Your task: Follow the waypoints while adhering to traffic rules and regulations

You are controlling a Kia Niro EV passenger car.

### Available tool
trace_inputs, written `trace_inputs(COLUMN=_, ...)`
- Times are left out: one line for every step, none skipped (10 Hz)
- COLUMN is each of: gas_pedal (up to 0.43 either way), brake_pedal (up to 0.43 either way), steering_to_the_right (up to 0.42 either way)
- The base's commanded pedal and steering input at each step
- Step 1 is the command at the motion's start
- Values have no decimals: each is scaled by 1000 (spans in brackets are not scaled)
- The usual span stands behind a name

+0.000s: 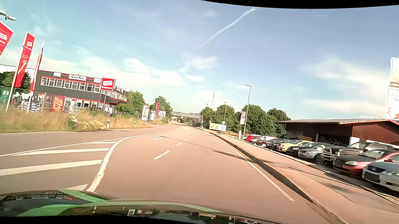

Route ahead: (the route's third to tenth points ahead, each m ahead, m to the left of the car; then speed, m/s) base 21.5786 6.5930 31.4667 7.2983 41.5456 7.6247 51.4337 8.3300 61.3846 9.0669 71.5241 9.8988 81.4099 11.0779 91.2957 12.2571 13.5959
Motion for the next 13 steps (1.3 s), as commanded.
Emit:
trace_inputs(gas_pedal=197, brake_pedal=0, steering_to_the_right=-7)
trace_inputs(gas_pedal=189, brake_pedal=0, steering_to_the_right=-7)
trace_inputs(gas_pedal=138, brake_pedal=0, steering_to_the_right=-7)
trace_inputs(gas_pedal=130, brake_pedal=0, steering_to_the_right=-7)
trace_inputs(gas_pedal=130, brake_pedal=0, steering_to_the_right=-7)
trace_inputs(gas_pedal=130, brake_pedal=0, steering_to_the_right=-7)
trace_inputs(gas_pedal=130, brake_pedal=0, steering_to_the_right=-7)
trace_inputs(gas_pedal=130, brake_pedal=0, steering_to_the_right=-7)
trace_inputs(gas_pedal=130, brake_pedal=0, steering_to_the_right=-7)
trace_inputs(gas_pedal=130, brake_pedal=0, steering_to_the_right=-6)
trace_inputs(gas_pedal=138, brake_pedal=0, steering_to_the_right=-6)
trace_inputs(gas_pedal=138, brake_pedal=0, steering_to_the_right=-6)
trace_inputs(gas_pedal=150, brake_pedal=0, steering_to_the_right=-6)
